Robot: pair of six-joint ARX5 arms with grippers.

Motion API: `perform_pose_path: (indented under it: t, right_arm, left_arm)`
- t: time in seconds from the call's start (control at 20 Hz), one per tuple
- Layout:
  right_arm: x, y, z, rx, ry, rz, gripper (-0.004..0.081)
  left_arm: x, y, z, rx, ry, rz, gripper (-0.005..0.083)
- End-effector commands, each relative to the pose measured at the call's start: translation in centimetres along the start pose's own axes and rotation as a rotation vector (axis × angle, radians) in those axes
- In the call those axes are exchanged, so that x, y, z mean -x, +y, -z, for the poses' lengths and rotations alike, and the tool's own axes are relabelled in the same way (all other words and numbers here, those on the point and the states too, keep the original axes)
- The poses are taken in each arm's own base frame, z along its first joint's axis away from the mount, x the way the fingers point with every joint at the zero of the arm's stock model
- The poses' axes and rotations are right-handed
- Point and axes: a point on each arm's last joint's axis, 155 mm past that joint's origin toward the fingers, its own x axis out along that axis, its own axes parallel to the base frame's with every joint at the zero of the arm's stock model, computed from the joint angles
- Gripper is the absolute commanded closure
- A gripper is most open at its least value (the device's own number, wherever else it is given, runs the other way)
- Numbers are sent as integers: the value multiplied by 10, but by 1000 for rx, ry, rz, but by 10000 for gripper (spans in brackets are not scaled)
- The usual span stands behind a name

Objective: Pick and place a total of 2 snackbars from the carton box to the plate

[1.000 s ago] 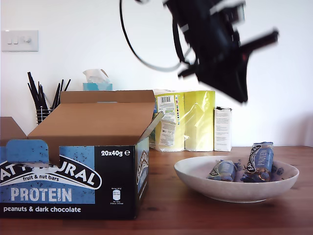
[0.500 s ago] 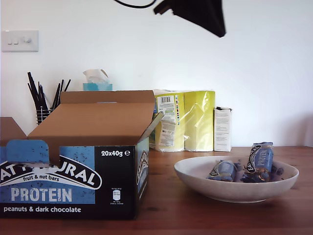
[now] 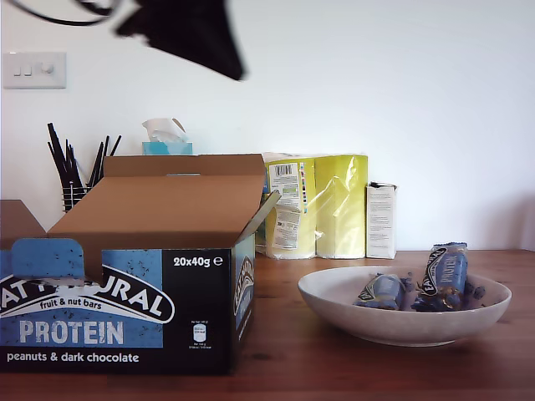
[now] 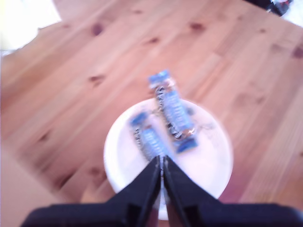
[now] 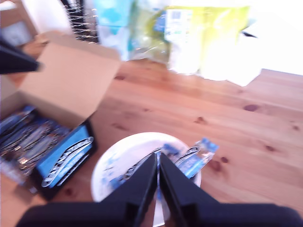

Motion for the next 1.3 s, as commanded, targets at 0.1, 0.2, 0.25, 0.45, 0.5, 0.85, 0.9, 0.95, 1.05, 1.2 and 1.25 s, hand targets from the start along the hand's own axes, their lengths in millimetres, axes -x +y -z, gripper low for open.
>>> perform_pose_path:
  t: [0.1, 0.2, 0.25, 0.45, 0.5, 0.85, 0.9, 0.95, 1.05, 1.2, 1.25]
  right_arm:
    - [-6, -21, 10, -29, 8, 84, 783]
    - [-3, -31, 9, -45, 1, 119, 783]
    - [-1, -34, 7, -49, -12, 134, 783]
    - [9, -28, -4, -51, -76, 98, 783]
    - [12, -25, -6, -48, -89, 86, 783]
    - [36, 0, 13, -71, -83, 5, 783]
    - [40, 2, 14, -68, -89, 2, 783]
    - [42, 3, 16, -71, -86, 2, 783]
    - [42, 4, 25, -83, -50, 2, 783]
    - [40, 4, 32, -93, -20, 0, 783]
    - [40, 4, 32, -93, -19, 0, 783]
  left_arm:
    - [21, 44, 27, 63, -34, -73, 797]
    - [37, 64, 36, 96, -71, -109, 797]
    - [46, 72, 39, 108, -92, -127, 797]
    - [86, 96, 54, 131, -176, -218, 797]
    - [95, 96, 58, 132, -199, -229, 797]
    - [142, 73, 90, 161, -251, -236, 797]
    - [147, 70, 92, 159, -257, -236, 797]
    - [151, 69, 90, 155, -271, -237, 797]
    - [153, 67, 94, 158, -265, -236, 797]
    - [151, 66, 105, 171, -220, -233, 797]
    - [150, 66, 108, 175, -209, -233, 797]
